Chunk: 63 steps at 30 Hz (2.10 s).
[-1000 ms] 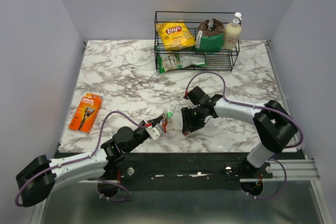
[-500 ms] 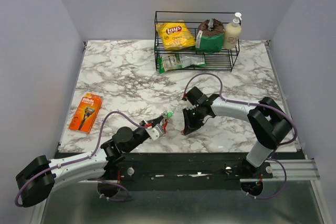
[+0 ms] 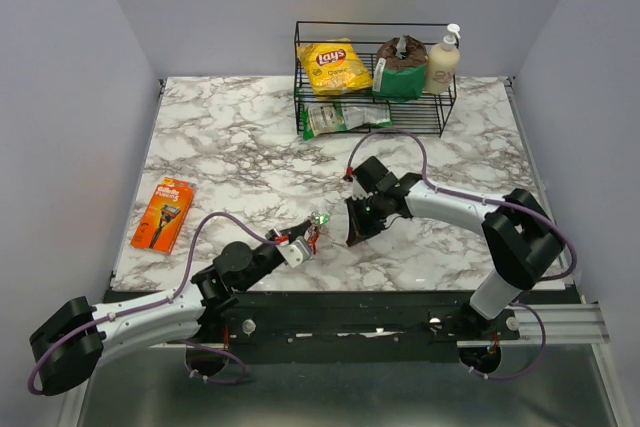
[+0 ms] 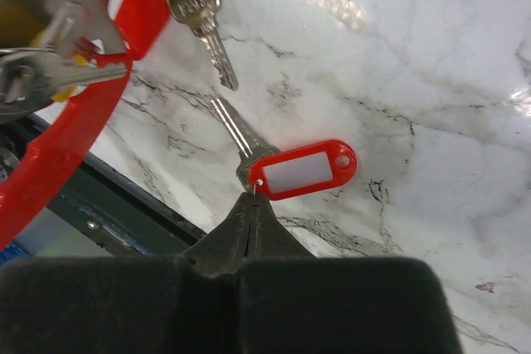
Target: Put the keys on the keyring
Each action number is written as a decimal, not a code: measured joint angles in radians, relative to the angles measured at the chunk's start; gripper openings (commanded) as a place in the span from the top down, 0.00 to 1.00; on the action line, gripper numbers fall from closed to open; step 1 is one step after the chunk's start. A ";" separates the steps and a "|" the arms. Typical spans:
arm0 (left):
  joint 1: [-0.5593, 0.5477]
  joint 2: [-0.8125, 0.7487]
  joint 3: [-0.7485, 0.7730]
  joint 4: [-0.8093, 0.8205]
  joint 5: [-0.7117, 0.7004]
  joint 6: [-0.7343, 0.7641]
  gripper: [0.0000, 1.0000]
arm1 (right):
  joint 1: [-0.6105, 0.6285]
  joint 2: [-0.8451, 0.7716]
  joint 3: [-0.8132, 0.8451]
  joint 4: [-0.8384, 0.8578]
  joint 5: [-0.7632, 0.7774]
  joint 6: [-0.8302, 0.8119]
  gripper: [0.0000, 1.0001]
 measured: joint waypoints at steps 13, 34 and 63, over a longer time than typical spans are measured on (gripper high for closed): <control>0.000 -0.017 0.000 0.000 0.080 0.006 1.00 | -0.006 -0.188 0.124 0.042 0.038 -0.230 1.00; 0.000 -0.019 0.000 0.000 0.216 0.043 1.00 | -0.011 -0.222 0.125 0.124 -0.335 -0.432 0.99; 0.000 -0.079 0.000 -0.026 0.182 0.049 1.00 | -0.012 -0.179 0.125 0.079 -0.435 -0.496 0.99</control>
